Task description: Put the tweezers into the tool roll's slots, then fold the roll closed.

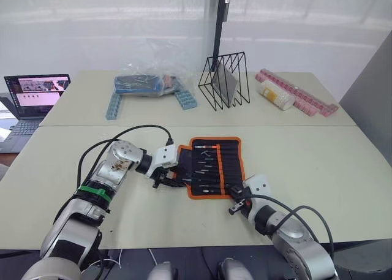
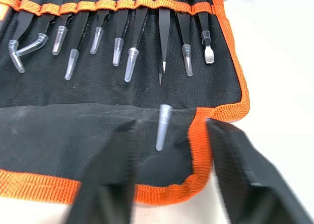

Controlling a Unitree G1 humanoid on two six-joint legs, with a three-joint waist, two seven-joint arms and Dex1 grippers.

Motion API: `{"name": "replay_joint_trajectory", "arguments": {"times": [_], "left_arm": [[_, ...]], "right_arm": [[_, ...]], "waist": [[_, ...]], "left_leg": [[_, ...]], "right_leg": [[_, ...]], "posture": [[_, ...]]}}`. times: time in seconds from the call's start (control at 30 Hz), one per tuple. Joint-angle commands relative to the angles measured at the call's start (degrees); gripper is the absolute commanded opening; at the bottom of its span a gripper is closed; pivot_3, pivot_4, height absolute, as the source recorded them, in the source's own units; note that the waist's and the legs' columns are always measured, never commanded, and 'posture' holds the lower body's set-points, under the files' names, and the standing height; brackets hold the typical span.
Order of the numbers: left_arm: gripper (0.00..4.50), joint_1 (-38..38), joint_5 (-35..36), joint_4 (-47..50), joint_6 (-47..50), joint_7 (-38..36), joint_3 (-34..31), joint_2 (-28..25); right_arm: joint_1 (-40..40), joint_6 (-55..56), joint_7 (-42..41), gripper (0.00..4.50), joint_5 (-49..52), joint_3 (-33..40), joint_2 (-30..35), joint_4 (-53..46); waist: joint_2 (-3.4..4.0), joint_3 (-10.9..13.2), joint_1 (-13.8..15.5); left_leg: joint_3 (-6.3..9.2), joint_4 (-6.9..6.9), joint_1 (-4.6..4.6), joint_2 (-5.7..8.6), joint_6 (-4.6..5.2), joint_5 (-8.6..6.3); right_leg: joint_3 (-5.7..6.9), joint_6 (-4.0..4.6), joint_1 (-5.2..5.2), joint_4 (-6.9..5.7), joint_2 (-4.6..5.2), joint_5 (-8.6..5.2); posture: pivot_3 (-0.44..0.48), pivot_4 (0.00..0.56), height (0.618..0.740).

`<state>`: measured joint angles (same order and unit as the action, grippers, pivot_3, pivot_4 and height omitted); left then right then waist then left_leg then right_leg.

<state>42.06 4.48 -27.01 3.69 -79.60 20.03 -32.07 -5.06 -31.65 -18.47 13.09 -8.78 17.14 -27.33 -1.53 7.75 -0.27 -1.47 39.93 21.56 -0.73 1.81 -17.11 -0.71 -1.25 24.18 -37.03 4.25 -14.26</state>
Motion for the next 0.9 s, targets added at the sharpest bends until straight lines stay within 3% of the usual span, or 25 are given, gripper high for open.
{"name": "replay_joint_trajectory", "arguments": {"times": [0.03,0.1,0.47,0.83,0.9], "left_arm": [[0.39,1.0,-0.6,0.7,0.2,0.0,-0.5,0.5],[0.03,1.2,-0.9,0.7,1.1,0.7,-0.5,0.8],[0.03,0.6,0.7,5.5,5.5,-1.4,-1.7,0.0],[3.56,-3.3,0.2,11.7,5.2,-0.8,-1.2,-1.5],[3.56,-4.0,0.3,13.0,5.3,-0.7,-1.5,-2.0]], "right_arm": [[-0.3,-1.2,0.0,0.0,0.0,-0.9,-0.3,-0.9],[-0.4,-1.4,0.0,0.0,0.0,-0.9,-0.3,-1.1],[-0.7,-1.9,-0.2,0.0,-0.2,-0.6,-0.1,-1.3],[0.1,-1.8,-1.0,0.0,-0.6,-0.8,0.9,-0.8],[0.4,-1.0,-1.8,0.0,0.2,-0.2,0.9,-1.5]], "waist": [[0.0,0.0,0.0],[0.0,0.0,-0.1],[0.0,0.0,0.0],[0.0,0.0,-0.1],[0.0,0.0,-0.1]], "left_leg": [[0.0,0.0,0.0,0.0,0.0,0.0],[0.01,0.0,0.0,0.0,0.0,0.0],[0.02,0.01,0.01,0.01,0.0,0.0],[0.03,0.0,0.0,-0.01,0.0,0.0],[0.04,0.01,0.0,-0.01,0.0,0.0]], "right_leg": [[0.0,0.0,0.0,-0.01,0.0,0.0],[0.0,0.0,0.01,-0.01,0.0,0.0],[0.0,0.0,0.01,-0.02,0.0,0.0],[-0.01,0.0,0.02,-0.04,0.0,0.0],[-0.01,0.0,0.01,-0.04,0.0,0.0]], "posture": [[0.0,0.15,0.722],[0.0,0.15,0.722],[0.0,0.15,0.722],[0.0,0.15,0.722],[0.0,0.15,0.722]]}}
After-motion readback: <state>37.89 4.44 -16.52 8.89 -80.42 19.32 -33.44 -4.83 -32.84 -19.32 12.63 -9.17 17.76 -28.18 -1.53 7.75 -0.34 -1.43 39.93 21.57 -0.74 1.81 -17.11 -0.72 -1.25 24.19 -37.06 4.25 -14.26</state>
